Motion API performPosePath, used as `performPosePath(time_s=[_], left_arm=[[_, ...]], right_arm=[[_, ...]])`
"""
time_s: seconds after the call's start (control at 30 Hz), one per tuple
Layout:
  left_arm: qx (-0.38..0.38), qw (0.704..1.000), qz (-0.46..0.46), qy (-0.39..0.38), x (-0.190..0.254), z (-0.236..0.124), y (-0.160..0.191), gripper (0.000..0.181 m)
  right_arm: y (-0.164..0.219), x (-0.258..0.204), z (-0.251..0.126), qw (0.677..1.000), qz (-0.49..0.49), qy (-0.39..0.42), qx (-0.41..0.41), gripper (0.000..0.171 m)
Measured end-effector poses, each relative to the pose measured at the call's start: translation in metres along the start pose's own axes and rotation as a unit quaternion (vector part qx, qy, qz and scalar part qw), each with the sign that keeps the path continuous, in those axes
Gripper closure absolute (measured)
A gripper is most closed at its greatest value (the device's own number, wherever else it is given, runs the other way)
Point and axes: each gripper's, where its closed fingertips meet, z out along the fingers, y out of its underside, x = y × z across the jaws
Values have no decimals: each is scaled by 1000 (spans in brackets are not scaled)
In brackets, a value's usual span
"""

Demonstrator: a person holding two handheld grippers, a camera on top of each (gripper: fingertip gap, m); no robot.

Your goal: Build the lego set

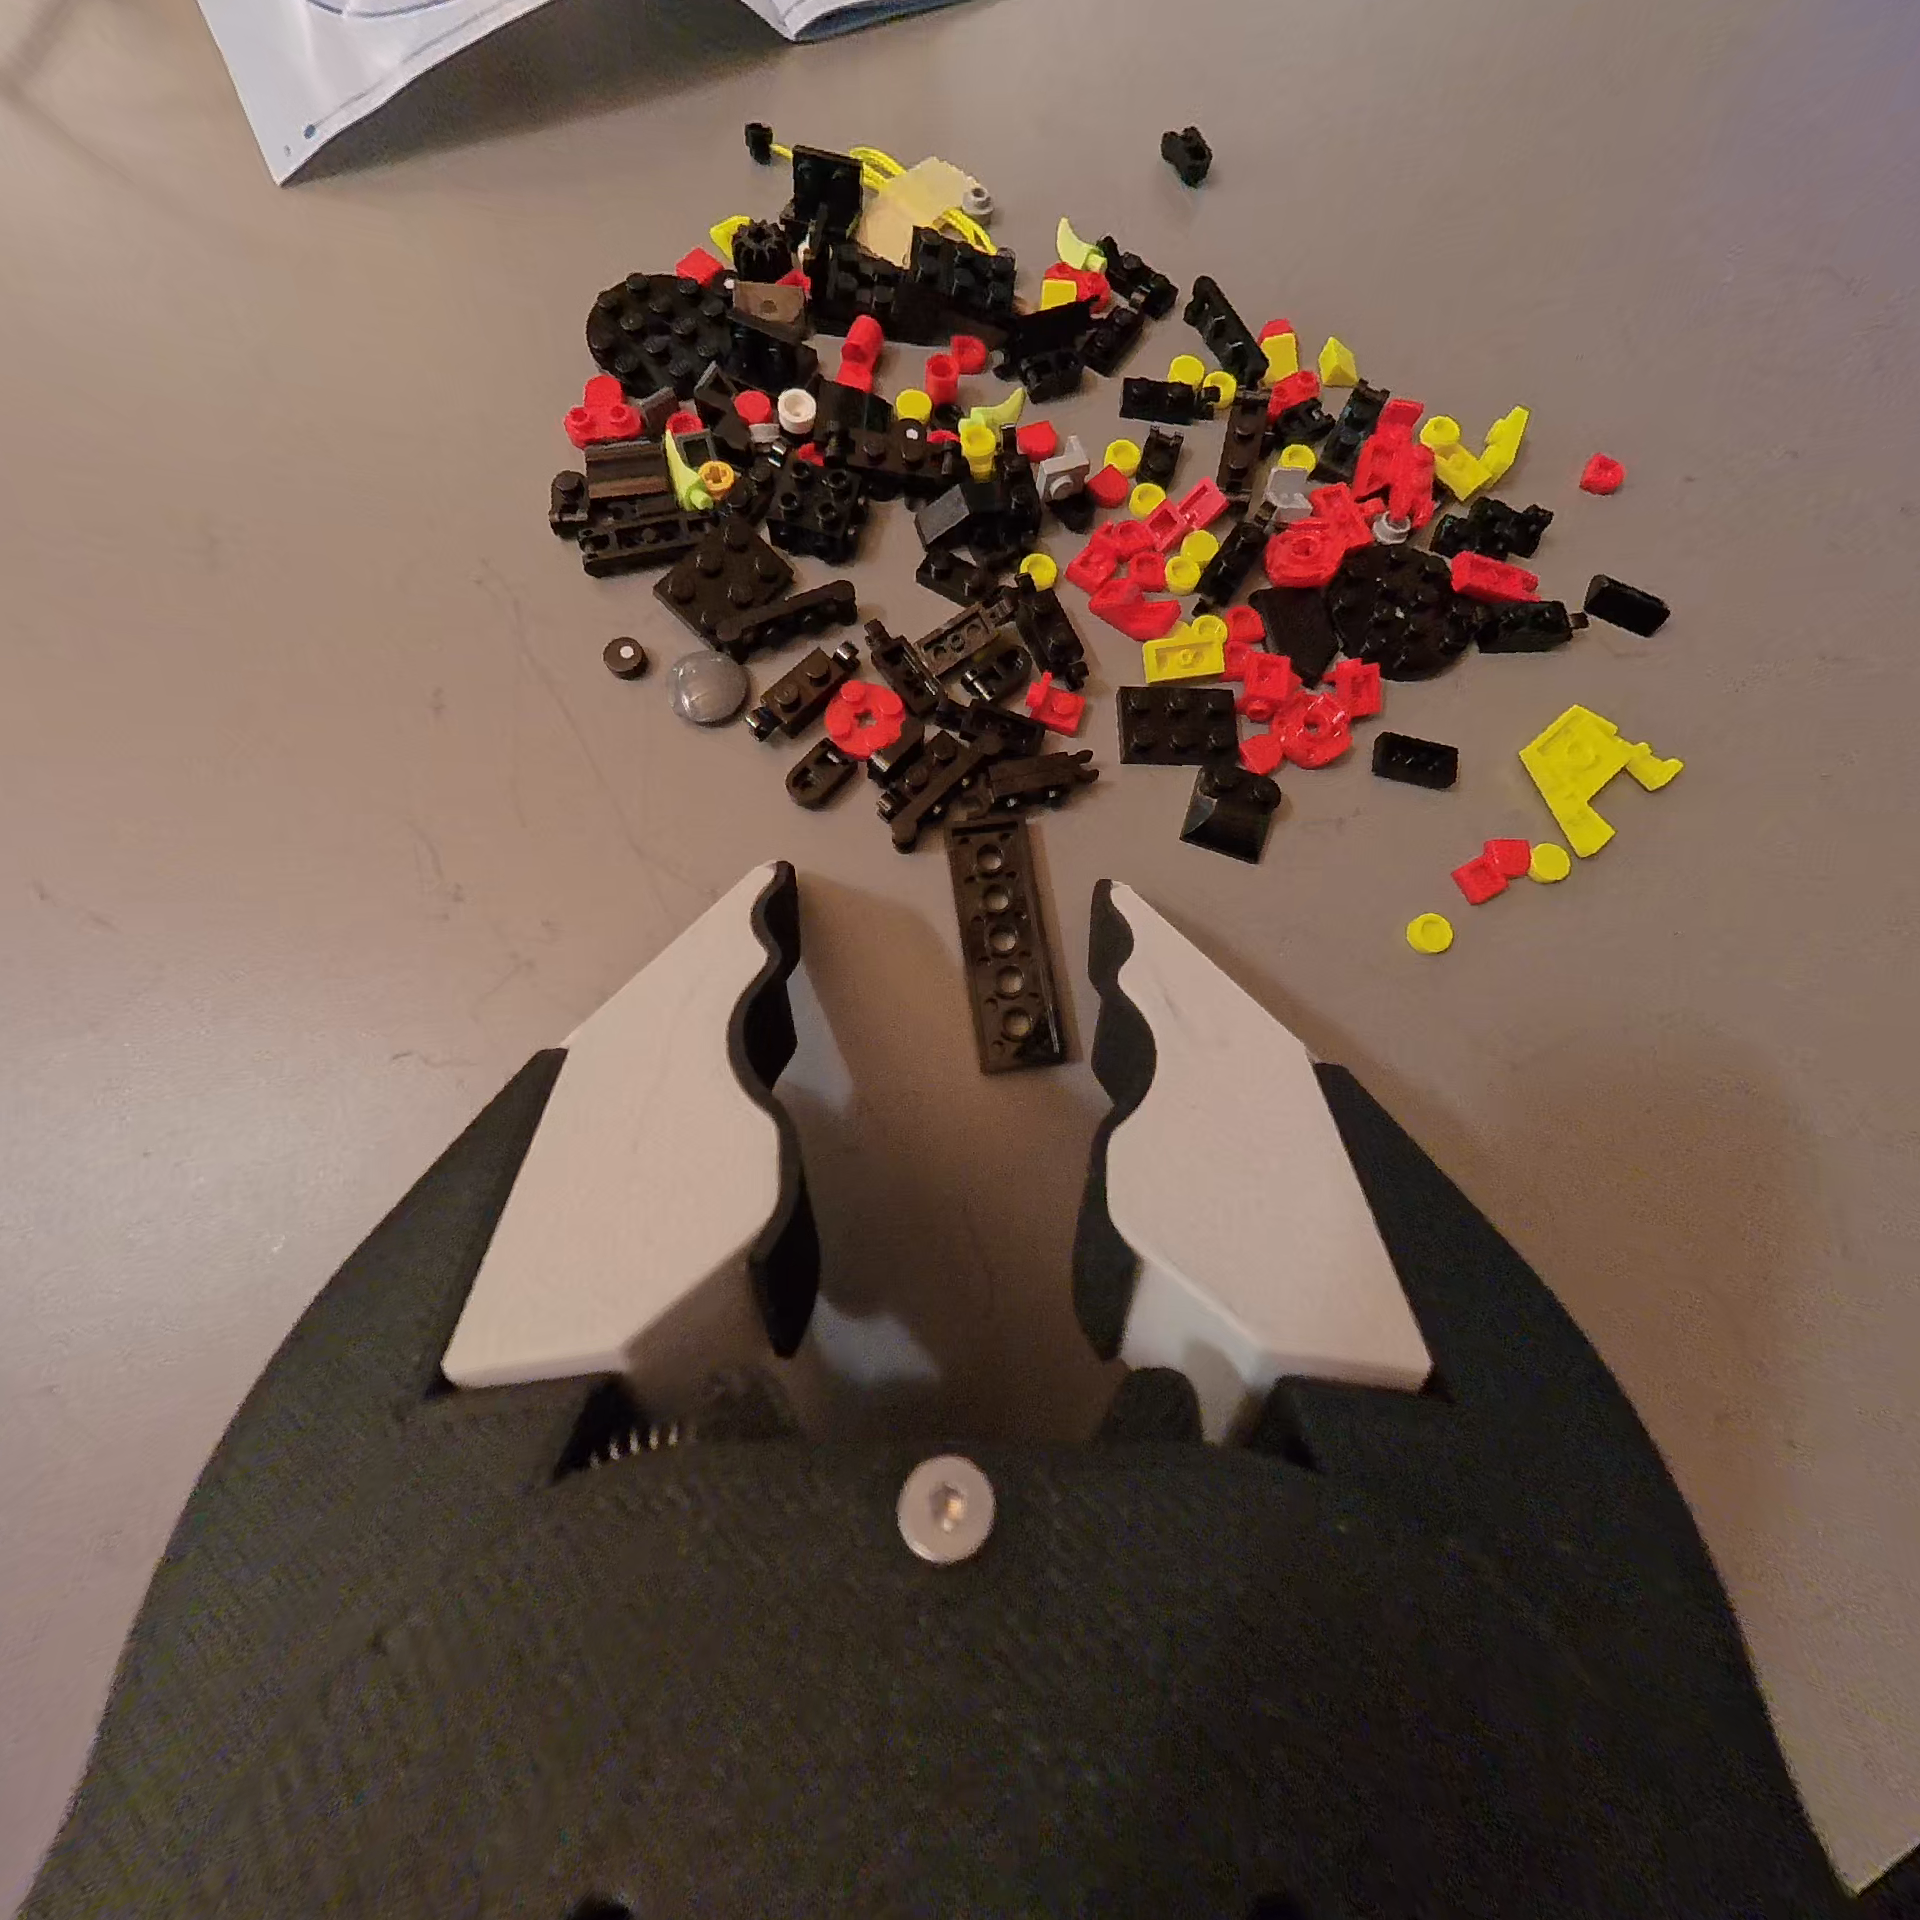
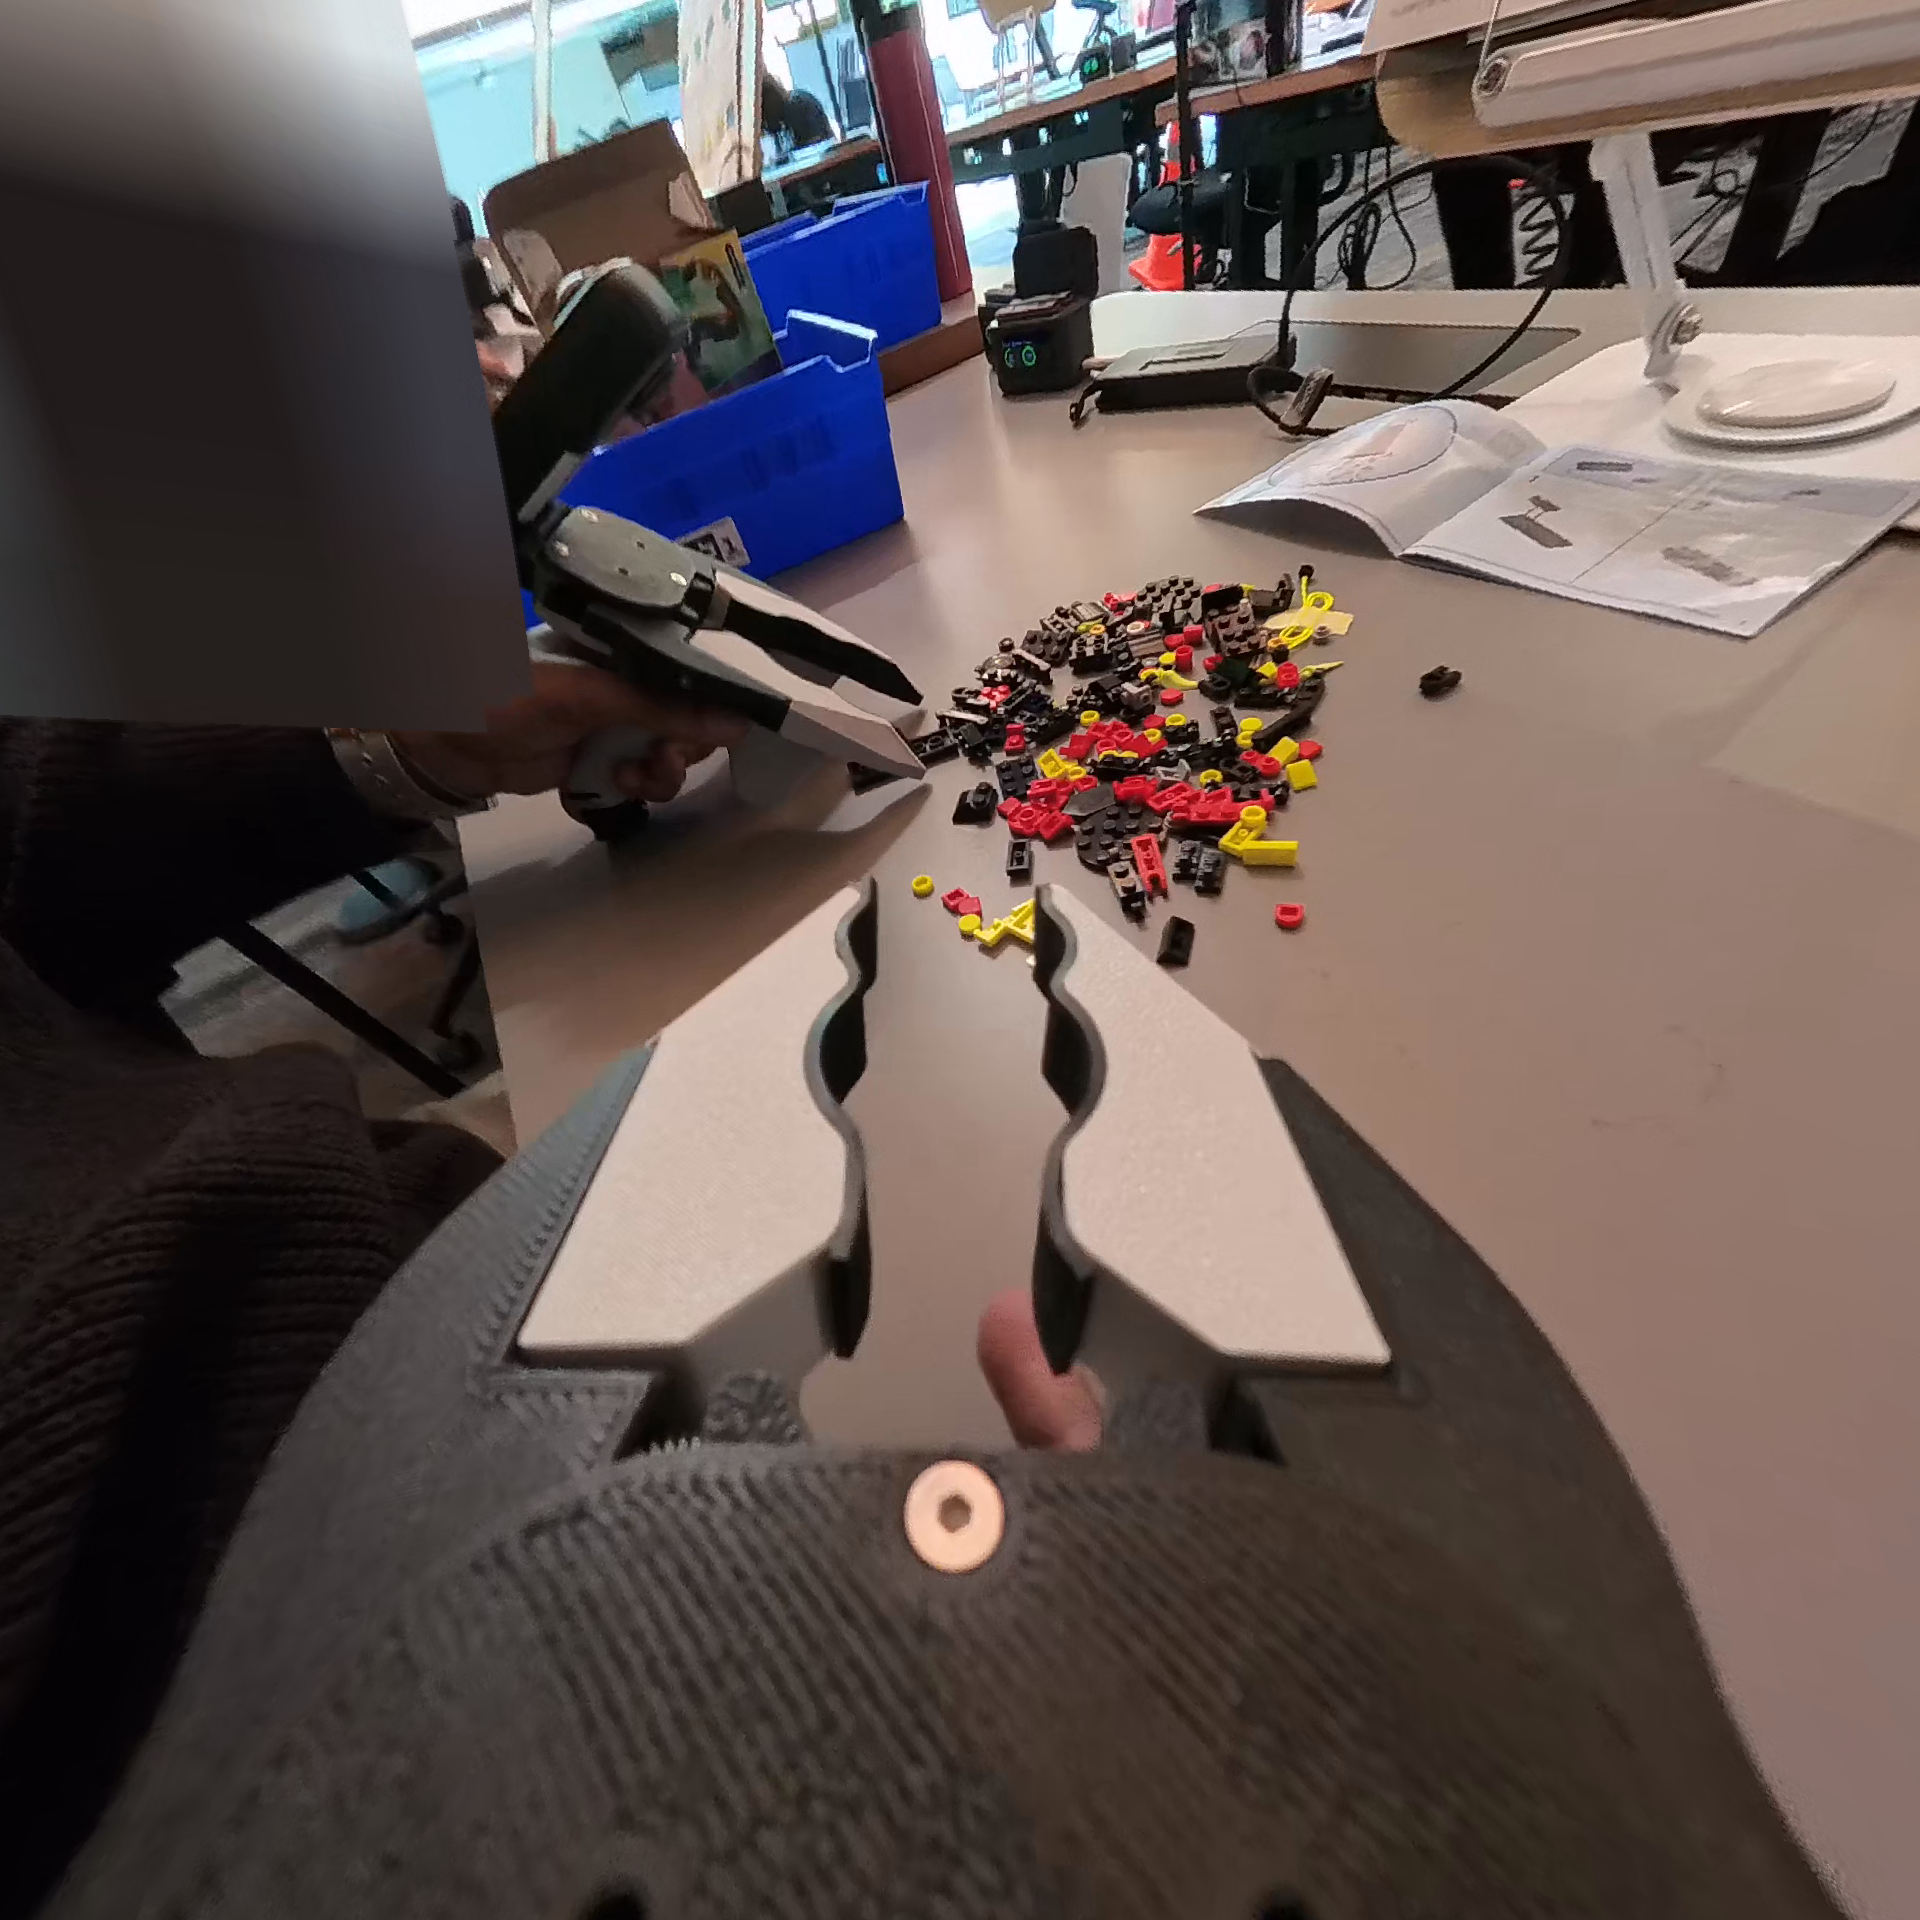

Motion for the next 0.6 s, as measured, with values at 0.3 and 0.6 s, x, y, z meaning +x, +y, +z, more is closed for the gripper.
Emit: performPosePath(time_s=[0.3, 0.6], left_arm=[[-1, 1000, 7, -3, 1, 0, 0, 130], [-1, 1000, 10, -4, 1, 0, 0, 131]], right_arm=[[8, -5, 4, 998, -50, 5, -28, 143], [7, -5, 3, 999, -37, 0, -24, 144]])
